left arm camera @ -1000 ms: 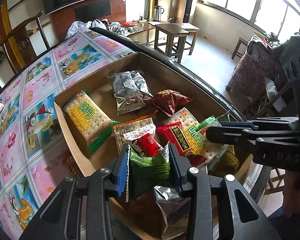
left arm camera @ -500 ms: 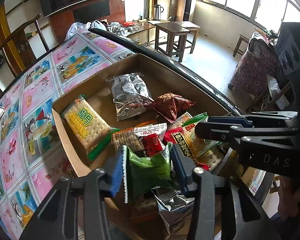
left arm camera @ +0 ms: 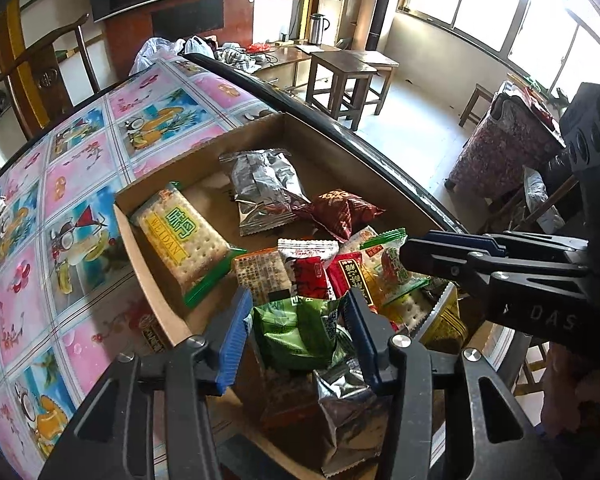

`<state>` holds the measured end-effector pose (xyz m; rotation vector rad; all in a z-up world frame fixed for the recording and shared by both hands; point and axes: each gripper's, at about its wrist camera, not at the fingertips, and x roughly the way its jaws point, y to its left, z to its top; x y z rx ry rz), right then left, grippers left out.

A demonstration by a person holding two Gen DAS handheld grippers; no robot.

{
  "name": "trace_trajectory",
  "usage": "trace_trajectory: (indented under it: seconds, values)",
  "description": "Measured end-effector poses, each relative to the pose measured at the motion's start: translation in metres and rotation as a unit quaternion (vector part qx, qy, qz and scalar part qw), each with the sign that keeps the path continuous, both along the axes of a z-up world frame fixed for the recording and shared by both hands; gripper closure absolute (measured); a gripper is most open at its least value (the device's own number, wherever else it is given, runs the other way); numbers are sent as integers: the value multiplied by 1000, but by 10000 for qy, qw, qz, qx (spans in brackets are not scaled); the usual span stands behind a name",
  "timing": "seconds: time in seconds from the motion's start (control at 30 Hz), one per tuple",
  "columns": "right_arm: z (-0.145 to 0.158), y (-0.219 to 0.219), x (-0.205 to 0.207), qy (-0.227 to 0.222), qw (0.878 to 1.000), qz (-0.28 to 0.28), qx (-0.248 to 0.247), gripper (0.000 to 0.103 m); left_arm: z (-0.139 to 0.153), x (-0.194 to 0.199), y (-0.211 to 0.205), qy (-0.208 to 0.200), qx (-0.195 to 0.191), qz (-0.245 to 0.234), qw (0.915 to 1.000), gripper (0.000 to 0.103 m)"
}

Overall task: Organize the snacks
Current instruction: 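Lower both held snacks into the box and open both tools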

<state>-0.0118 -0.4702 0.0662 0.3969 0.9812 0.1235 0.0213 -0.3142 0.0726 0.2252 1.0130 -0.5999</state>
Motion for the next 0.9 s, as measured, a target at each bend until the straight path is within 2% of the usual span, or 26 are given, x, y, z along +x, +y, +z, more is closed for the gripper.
trace_trajectory:
  seconds: [0.27,0.37,0.6,0.73,0.9]
  values:
    - [5,7,-5,-63,10000,-69,11,73,12,-2,22,-5,-186,60,9998,55]
    - [6,11,-7,-77,9999,-86,19,73,18,-4,27,-50,-347,10,9994,45]
    - [8,19,-8,-111,9998,-141,50,73,24,-12,29,-198,-249,-229,9992,43]
    - [8,24,-9,-122,9998,-114,71,73,33,-13,52,-252,-290,-115,9992,42]
    - [8,33,-10,-119,9999,-9,89,73,33,-15,101,-214,-325,159,9991,37]
